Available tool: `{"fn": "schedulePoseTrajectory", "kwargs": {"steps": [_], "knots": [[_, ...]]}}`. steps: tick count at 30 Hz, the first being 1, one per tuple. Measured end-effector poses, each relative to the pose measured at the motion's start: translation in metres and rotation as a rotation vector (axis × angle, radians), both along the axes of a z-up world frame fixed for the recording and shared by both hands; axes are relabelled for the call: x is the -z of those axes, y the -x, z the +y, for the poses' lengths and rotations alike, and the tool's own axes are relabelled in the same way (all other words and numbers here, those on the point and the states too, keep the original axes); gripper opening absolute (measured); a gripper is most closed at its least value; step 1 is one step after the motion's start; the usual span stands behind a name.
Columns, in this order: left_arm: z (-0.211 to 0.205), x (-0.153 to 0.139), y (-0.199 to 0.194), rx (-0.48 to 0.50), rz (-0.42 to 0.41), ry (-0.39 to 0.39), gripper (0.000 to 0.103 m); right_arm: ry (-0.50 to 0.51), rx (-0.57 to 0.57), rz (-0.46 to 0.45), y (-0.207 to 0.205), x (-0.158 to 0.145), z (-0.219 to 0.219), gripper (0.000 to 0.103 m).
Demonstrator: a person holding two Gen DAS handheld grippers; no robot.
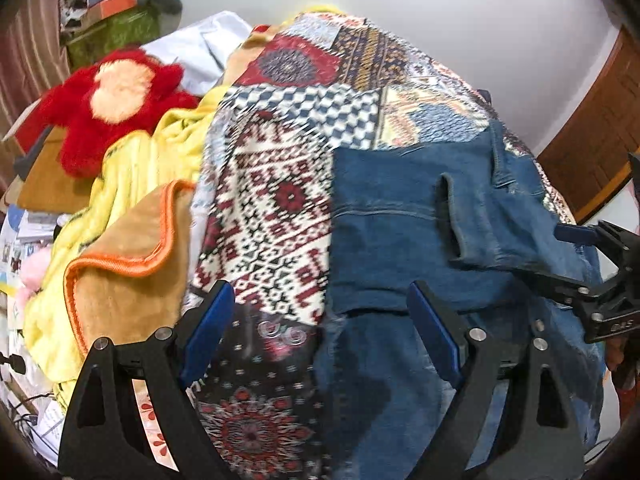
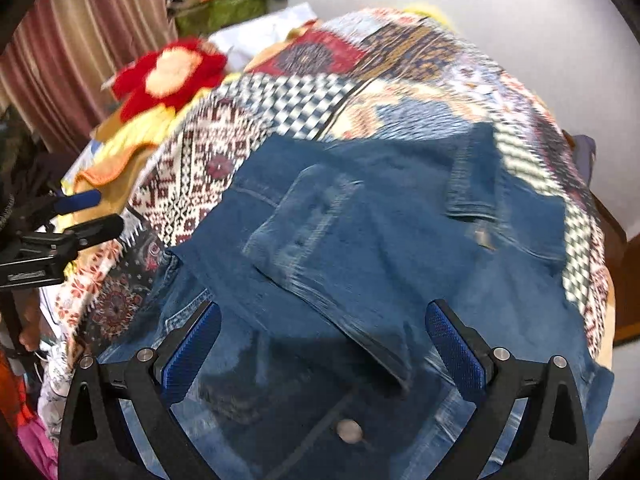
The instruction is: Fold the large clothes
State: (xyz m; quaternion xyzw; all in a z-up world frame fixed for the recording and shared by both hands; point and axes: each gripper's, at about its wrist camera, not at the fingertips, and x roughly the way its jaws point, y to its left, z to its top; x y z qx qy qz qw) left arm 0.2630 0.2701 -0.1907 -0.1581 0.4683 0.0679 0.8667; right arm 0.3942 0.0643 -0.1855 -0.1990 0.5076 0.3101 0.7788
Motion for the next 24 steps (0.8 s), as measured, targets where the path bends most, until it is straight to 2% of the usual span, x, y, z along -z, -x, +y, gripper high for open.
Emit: {"fn": "schedulePoseTrajectory", "kwargs": {"steps": [4,6,7,9,12,14,15,17,19,24], "knots": [[0.005,0.019,-0.004,0.024,0.023,0.008,0.088,0.094,-0.049,0.012,-0.004,0.032,0.034,0.101],[0.005,0.027,-0.01,0.038,0.029,0.014,0.088,0.15,-0.067,-0.008,-0.006,0.045,0.046,0.096],[0.004,0.032,-0.013,0.047,0.036,0.021,0.088,0.179,-0.077,-0.022,-0.008,0.052,0.05,0.09],[0.003,0.04,-0.02,0.059,0.043,0.035,0.088,0.197,-0.082,-0.049,-0.01,0.06,0.054,0.087],[-0.003,0.049,-0.032,0.085,0.049,0.057,0.088,0.167,-0.069,-0.082,-0.014,0.061,0.053,0.073],[-0.008,0.055,-0.041,0.106,0.057,0.064,0.088,0.147,-0.061,-0.09,-0.016,0.06,0.051,0.057],[-0.012,0.058,-0.044,0.114,0.064,0.063,0.088,0.134,-0.057,-0.09,-0.018,0.059,0.05,0.053],[-0.018,0.065,-0.051,0.132,0.084,0.056,0.088,0.107,-0.055,-0.089,-0.018,0.054,0.048,0.034],[-0.024,0.072,-0.055,0.147,0.104,0.042,0.088,0.086,-0.056,-0.093,-0.015,0.047,0.046,0.023],[-0.038,0.08,-0.057,0.157,0.126,-0.022,0.088,-0.025,-0.02,-0.115,-0.011,0.012,0.028,0.017]]}}
